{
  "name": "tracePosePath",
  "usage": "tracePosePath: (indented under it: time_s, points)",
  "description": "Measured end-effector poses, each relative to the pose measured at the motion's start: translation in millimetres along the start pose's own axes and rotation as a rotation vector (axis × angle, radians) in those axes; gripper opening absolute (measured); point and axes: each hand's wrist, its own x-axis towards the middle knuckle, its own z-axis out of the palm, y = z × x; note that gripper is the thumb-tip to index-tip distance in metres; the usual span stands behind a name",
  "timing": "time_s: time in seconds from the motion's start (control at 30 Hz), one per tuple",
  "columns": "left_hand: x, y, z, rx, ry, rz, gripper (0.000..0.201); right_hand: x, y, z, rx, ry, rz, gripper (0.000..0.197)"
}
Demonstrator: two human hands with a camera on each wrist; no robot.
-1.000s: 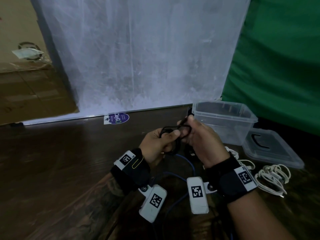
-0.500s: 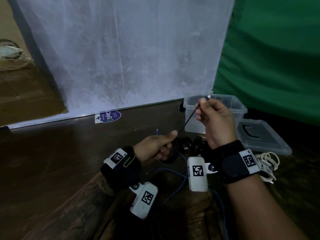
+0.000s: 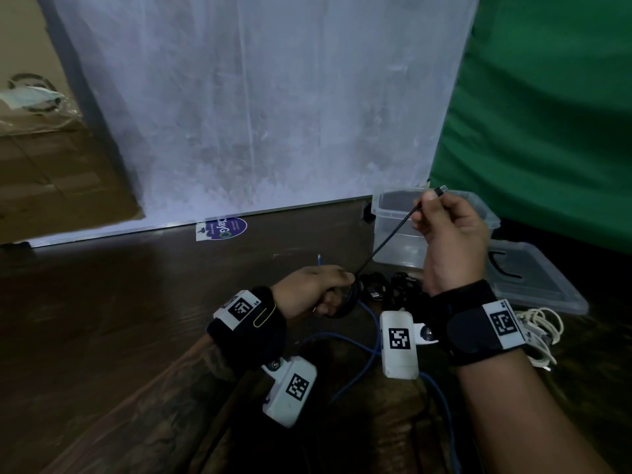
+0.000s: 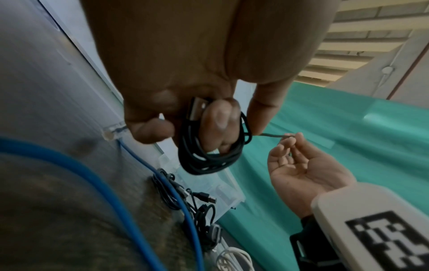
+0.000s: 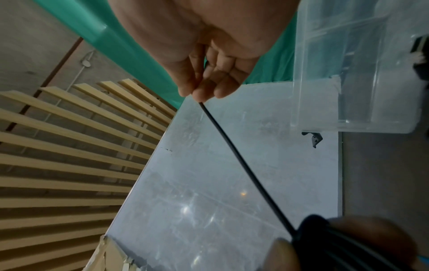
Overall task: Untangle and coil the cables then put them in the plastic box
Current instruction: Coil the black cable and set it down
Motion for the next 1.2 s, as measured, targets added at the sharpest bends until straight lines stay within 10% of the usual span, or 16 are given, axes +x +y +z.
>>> tracePosePath:
  time_s: [0.3,0.5,0.73,0.97,1.2]
  points:
    - [8.3,-3.0,-9.5,-0.396,0.126,0.254,0.013,2.5,11.9,-9.1,-0.008,-0.147,0.175,0.018]
    - [5.3,4.7,-13.4,-0.526,-0.003,0.298,0.021,-21.2,33.6,-1.9,-0.442,-0.578,0.358,0.017]
    - [5.6,-0.8,-14.7,-0.475,-0.024,0.222,0.033,-31.1,38.0,8.2,-0.377,-0.541,0.512,0.017]
    - [4.6,-1.3,-11.9,-0.421,0.090,0.225,0.029,-43.9,33.4,15.0,-0.181,-0.741,0.561,0.074]
    - [1.2,2.2,5.9,-0.369,0.115,0.299,0.016,-45.1,26.1,21.4,-0.287,-0.520,0.358,0.019]
